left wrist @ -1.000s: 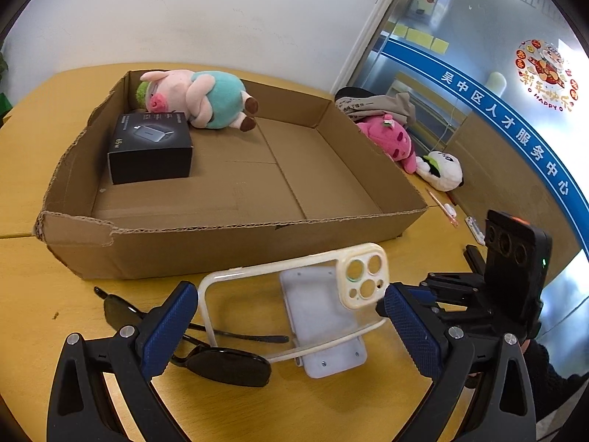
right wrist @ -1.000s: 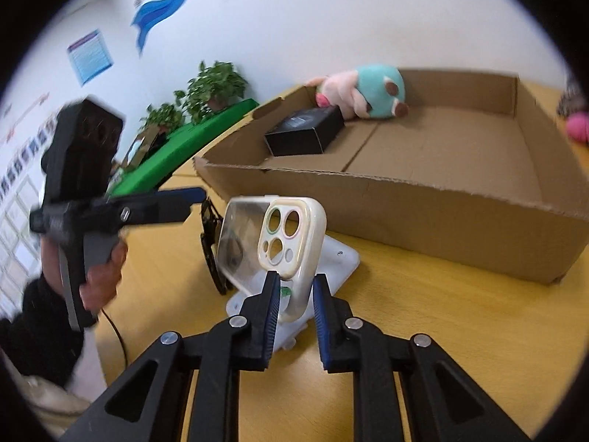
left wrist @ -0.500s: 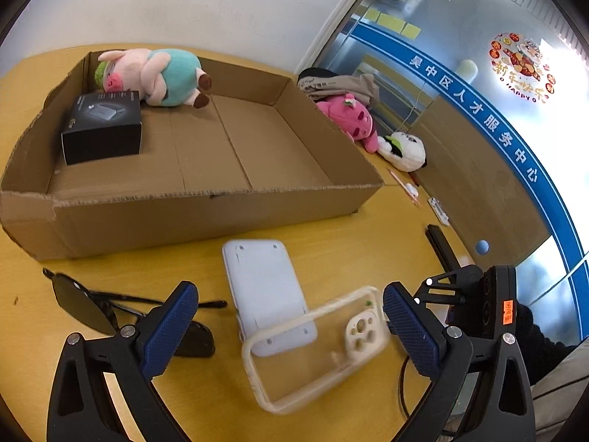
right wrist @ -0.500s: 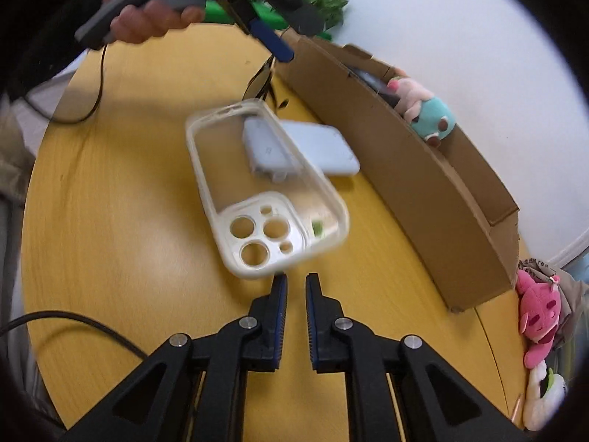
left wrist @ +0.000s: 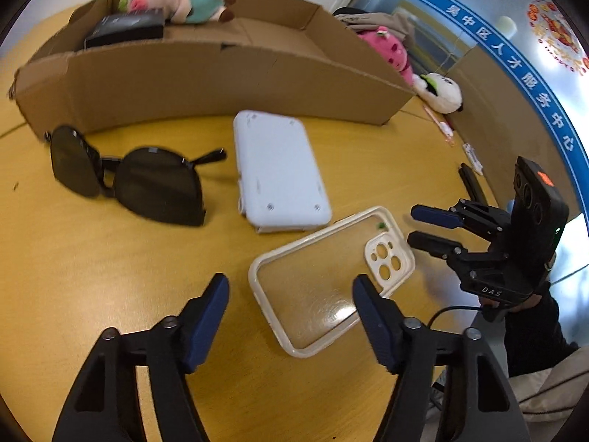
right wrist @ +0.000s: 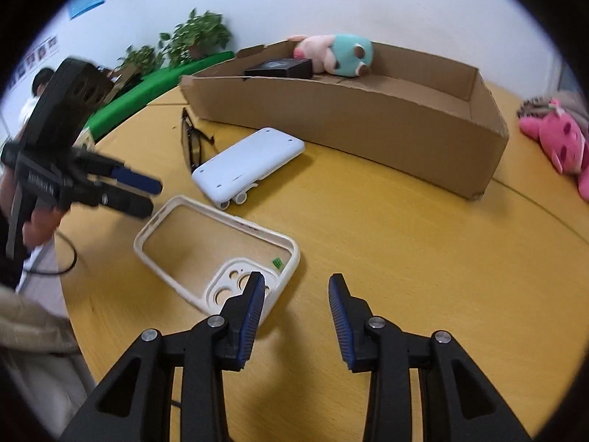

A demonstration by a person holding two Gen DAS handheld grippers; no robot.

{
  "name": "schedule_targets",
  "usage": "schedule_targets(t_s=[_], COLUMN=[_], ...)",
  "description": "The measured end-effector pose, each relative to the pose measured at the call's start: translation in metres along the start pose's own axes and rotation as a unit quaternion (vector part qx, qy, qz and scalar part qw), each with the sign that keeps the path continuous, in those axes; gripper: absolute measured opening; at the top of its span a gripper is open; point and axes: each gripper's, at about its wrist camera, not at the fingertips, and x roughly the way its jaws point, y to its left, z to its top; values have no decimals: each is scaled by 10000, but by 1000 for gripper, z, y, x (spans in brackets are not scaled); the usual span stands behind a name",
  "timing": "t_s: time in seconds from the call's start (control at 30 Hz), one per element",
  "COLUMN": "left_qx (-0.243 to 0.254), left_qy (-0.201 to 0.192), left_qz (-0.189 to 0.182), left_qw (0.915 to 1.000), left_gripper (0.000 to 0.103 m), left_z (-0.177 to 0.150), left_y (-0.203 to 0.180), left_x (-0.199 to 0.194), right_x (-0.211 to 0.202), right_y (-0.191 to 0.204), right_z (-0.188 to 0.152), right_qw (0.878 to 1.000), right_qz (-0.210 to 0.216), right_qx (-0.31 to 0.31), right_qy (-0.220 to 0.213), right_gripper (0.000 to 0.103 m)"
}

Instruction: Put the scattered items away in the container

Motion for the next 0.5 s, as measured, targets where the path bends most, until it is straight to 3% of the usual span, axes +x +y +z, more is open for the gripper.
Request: schedule_targets(t_s=[0.17, 0.23, 0.27, 0.3, 0.5], left_qx=[71, 64, 64, 65, 128], left_qy=[125, 135, 169, 177, 135], left_qz=[168, 250, 242, 233, 342], left_qw=[9998, 9996, 9995, 9996, 9992], left_gripper=[41, 18, 13, 13, 13], left_z=[-5, -6, -6, -5, -4], left_y=[-3, -4, -5, -5, -6], left_x=[9, 10, 12, 13, 10], right_x=[14, 16, 17, 17, 14], right_y=[6, 10, 12, 14, 19], right_z=[-1, -1, -1, 0, -4], right_qw=[9995, 9992, 9988, 9983, 9972], right_qz=[-131, -255, -374, -482, -679], right_qx=[183, 173, 147, 94, 100], right_qy=[206, 252, 280, 301, 314], right_gripper=[35, 32, 29, 22, 20])
